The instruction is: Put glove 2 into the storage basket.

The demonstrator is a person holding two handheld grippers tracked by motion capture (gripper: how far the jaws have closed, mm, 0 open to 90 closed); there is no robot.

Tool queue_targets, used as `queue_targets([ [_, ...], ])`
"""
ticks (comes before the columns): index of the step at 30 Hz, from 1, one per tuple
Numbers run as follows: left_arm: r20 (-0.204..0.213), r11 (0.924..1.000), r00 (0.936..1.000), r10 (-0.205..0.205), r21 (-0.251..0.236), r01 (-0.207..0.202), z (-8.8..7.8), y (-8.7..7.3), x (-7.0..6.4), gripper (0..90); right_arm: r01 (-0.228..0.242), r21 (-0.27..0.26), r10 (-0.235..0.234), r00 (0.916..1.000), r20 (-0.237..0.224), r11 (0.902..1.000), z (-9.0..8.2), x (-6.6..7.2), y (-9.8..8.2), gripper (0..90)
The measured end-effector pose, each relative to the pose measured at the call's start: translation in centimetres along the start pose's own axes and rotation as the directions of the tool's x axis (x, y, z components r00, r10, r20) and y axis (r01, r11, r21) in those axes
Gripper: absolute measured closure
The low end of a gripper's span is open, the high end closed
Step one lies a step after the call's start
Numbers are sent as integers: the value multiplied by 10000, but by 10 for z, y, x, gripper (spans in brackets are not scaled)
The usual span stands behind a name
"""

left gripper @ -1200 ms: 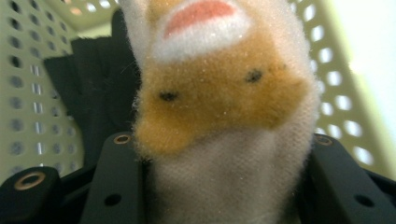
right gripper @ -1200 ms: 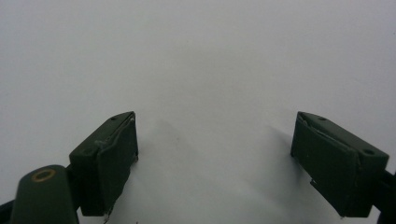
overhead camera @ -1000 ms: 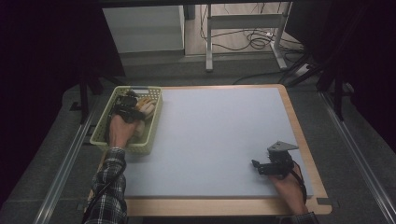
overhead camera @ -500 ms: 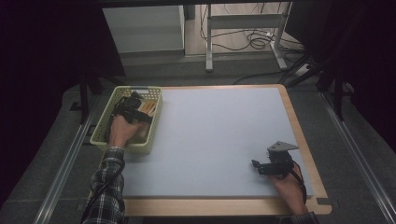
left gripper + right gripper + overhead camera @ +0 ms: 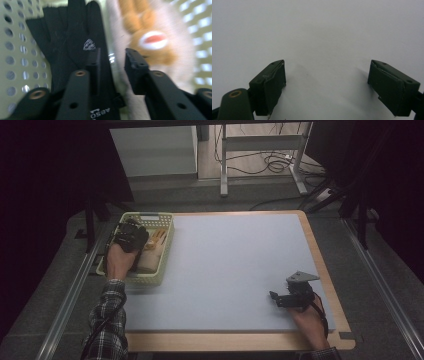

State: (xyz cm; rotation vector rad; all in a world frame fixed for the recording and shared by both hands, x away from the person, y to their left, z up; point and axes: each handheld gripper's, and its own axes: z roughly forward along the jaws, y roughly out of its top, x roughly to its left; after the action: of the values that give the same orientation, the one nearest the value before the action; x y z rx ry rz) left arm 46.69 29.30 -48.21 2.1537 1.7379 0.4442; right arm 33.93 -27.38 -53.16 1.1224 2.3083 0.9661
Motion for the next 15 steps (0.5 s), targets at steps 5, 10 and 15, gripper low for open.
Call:
queue_targets([
  [5,541,9995,9985,69,291,-85,11,4,-10,754,10,-6,-10,10000,-2,10000,0,0,0,144],
  [10,825,9999,9965,89,61,-94,12,5,-18,792,1,-1,-1,10000,-1,10000,0,0,0,144],
  [15,442,10000,9990,46,3,-46,13,1,-11,733,4,-2,-4,10000,0,10000,0,0,0,145],
])
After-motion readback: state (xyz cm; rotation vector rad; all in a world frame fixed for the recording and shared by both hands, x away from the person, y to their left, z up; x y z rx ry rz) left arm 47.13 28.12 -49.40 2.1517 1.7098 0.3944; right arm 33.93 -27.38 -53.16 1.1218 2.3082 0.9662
